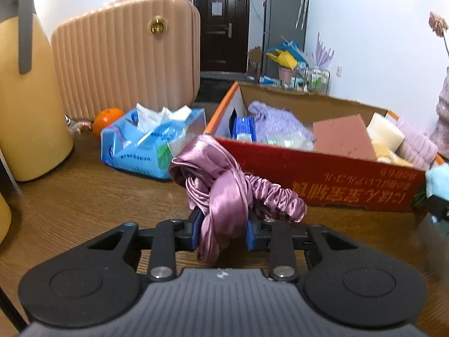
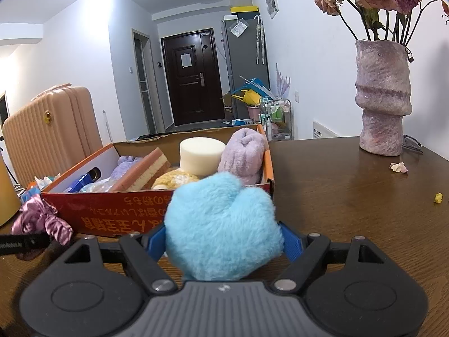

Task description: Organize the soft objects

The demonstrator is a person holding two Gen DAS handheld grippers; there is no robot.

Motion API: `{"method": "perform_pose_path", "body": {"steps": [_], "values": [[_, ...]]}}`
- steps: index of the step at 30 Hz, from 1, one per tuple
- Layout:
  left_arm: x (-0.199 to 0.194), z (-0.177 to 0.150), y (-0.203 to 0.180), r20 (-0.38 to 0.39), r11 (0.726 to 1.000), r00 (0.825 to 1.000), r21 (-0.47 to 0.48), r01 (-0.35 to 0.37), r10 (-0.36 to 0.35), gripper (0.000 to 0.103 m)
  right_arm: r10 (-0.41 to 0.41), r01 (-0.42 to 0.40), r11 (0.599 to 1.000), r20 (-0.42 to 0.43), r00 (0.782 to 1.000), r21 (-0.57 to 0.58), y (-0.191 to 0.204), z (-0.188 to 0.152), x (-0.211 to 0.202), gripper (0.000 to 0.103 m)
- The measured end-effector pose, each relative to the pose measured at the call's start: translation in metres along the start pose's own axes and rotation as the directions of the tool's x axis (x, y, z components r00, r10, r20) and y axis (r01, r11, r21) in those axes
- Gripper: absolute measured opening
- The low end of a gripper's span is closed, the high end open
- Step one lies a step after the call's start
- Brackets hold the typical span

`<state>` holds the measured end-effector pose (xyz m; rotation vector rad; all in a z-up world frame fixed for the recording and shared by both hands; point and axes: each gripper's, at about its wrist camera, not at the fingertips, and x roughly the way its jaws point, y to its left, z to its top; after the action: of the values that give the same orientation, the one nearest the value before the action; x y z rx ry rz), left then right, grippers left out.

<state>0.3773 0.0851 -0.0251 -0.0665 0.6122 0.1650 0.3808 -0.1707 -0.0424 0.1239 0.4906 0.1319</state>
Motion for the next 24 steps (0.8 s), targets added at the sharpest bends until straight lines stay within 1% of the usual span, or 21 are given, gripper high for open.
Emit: {"method": "perform_pose_path", "body": {"steps": [6, 9, 13, 14, 17, 24], "values": [[-0.023, 0.005, -0.005, 0.103, 1.000, 0.995, 0.018, 0.001, -0.003, 0.025, 0.008, -0.008, 1.000, 0.021, 1.000, -0.009, 0.002, 0.000, -0.004, 0.080], [-0.035, 0.009, -0.007, 0.159, 0.999, 0.987, 0.032, 0.012, -0.017, 0.020, 0.010, -0.009, 1.000, 0.034, 0.999, -0.012, 0.003, 0.000, -0.006, 0.080], [-0.049, 0.013, -0.010, 0.224, 0.998, 0.973, 0.051, 0.037, -0.047, 0.017, 0.010, -0.009, 1.000, 0.054, 0.998, -0.016, 0.004, 0.001, -0.008, 0.080], [-0.052, 0.013, -0.011, 0.232, 0.997, 0.971, 0.056, 0.048, -0.060, 0.013, 0.011, -0.010, 1.000, 0.059, 0.998, -0.018, 0.004, 0.001, -0.009, 0.080], [-0.057, 0.013, -0.014, 0.251, 0.996, 0.965, 0.065, 0.061, -0.076, 0.012, 0.014, -0.012, 1.000, 0.070, 0.997, -0.027, 0.006, 0.001, -0.010, 0.080], [-0.058, 0.014, -0.012, 0.251, 0.994, 0.962, 0.061, 0.092, -0.104, 0.011, 0.017, -0.014, 0.999, 0.091, 0.996, -0.030, 0.006, 0.002, -0.013, 0.080]]}}
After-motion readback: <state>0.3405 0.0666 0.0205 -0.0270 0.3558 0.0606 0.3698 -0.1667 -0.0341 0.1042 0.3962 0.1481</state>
